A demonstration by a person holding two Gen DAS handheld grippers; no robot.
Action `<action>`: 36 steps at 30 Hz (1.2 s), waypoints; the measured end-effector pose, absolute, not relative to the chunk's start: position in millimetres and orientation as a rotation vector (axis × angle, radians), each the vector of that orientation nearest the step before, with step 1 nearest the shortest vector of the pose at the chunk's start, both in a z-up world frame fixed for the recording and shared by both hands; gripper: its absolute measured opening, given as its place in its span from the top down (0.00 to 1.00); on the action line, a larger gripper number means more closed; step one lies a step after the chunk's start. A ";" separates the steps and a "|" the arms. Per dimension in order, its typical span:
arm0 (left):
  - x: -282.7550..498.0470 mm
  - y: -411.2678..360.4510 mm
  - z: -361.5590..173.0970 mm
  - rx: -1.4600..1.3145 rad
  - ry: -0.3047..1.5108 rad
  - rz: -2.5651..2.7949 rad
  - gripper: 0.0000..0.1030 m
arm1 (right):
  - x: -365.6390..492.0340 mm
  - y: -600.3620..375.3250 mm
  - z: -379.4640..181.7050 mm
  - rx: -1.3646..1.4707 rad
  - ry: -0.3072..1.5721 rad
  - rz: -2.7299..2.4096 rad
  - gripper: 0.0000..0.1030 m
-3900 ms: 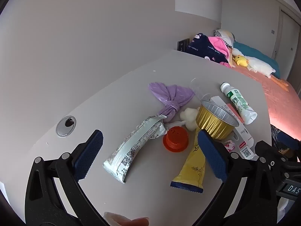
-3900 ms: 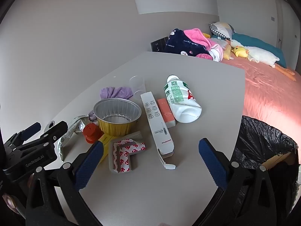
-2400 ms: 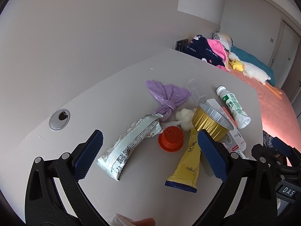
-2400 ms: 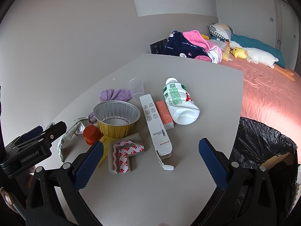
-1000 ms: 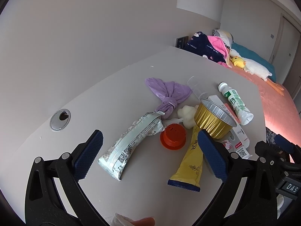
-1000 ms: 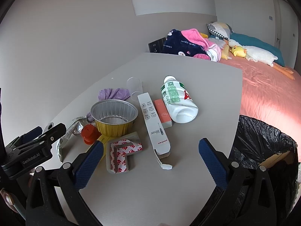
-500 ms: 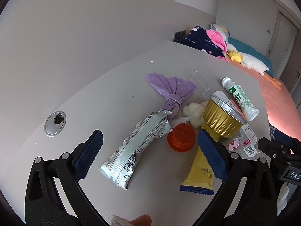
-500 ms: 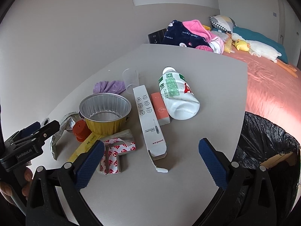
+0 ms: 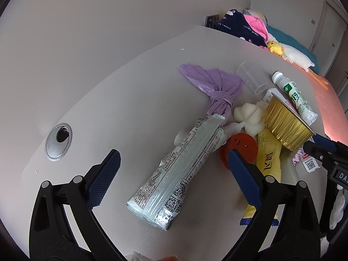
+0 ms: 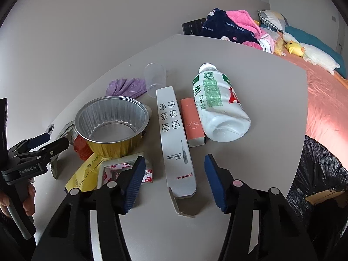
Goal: Collect trash
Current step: 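Grasp the silver snack wrapper with the left tool while the right tool grasps the white printed box, then carry the wrapper and box over the black trash bag and open both tools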
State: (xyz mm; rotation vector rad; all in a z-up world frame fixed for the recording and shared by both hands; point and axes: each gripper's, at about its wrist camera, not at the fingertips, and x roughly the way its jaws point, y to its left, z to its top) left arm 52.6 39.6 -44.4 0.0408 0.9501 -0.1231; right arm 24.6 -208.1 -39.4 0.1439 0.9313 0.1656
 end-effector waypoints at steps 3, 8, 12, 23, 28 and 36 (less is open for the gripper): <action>53.2 38.3 -49.3 0.068 0.963 -0.129 0.14 | 30.5 -207.9 -44.6 0.140 0.947 0.162 0.46; 54.1 40.6 -55.4 0.081 0.968 -0.123 0.19 | 36.6 -209.4 -53.3 0.163 0.966 0.179 0.59; 54.5 38.4 -58.2 0.126 0.955 -0.113 0.19 | 39.6 -208.4 -54.6 0.158 0.966 0.182 0.70; 62.3 59.4 -60.2 -0.016 1.029 -0.105 0.66 | 31.3 -210.2 -45.2 0.192 0.930 0.190 0.73; 58.6 59.8 -52.8 -0.012 0.988 -0.086 0.71 | 24.2 -214.6 -31.9 0.207 0.884 0.179 0.73; 44.3 52.3 -22.7 0.000 0.905 -0.106 0.73 | 7.3 -224.3 -4.0 0.212 0.816 0.167 0.72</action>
